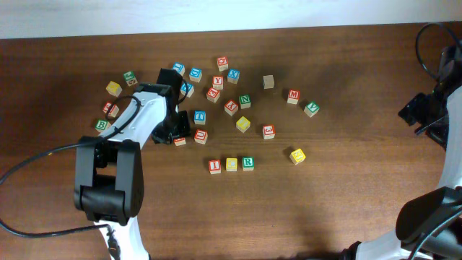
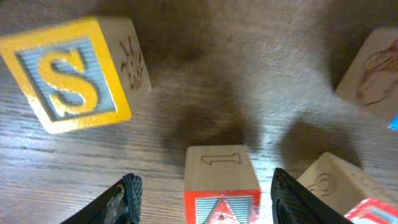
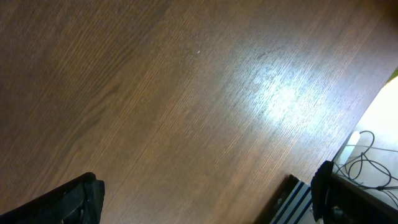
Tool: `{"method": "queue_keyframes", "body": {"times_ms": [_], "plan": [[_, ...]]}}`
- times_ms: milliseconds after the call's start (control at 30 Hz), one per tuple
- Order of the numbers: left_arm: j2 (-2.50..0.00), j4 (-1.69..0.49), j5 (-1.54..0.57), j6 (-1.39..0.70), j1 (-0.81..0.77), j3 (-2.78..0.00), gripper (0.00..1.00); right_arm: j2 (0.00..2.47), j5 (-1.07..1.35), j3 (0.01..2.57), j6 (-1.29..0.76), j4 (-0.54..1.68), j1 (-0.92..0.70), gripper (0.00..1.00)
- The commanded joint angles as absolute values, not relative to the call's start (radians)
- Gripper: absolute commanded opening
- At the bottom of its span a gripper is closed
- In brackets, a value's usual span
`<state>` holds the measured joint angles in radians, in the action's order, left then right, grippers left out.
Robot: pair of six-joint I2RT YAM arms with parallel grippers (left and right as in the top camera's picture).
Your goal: Spell out ICRA
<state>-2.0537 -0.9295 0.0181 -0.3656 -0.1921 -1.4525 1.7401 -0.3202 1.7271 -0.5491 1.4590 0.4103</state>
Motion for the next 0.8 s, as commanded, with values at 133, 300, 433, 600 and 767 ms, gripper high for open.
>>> {"method": "queue_keyframes", "body": {"times_ms": [133, 300, 433, 600, 767], "plan": [[-2.065, -0.889, 0.015, -0.365, -0.187, -1.405, 0.53, 1.729, -0.318, 1.737, -0.555, 1.459, 0.413, 0.98], [-2.065, -0.865, 0.015, -0.365, -0.187, -1.405, 0.45, 1.729, -0.318, 1.737, -0.555, 1.459, 0.413, 0.98], [-2.065, -0.865, 0.014, -0.365, -0.187, -1.405, 0.41, 1.729, -0.318, 1.737, -0.555, 1.459, 0.413, 0.98], [-2.064, -0.865, 0.015, -0.365, -0.187, -1.406, 0.37, 1.729, -0.318, 1.737, -0.555, 1.459, 0.413, 0.98], [-2.064, -0.866, 0.015, -0.365, -0.187, -1.417, 0.37, 1.729, -0.318, 1.737, -0.555, 1.459, 0.413, 0.99]]}}
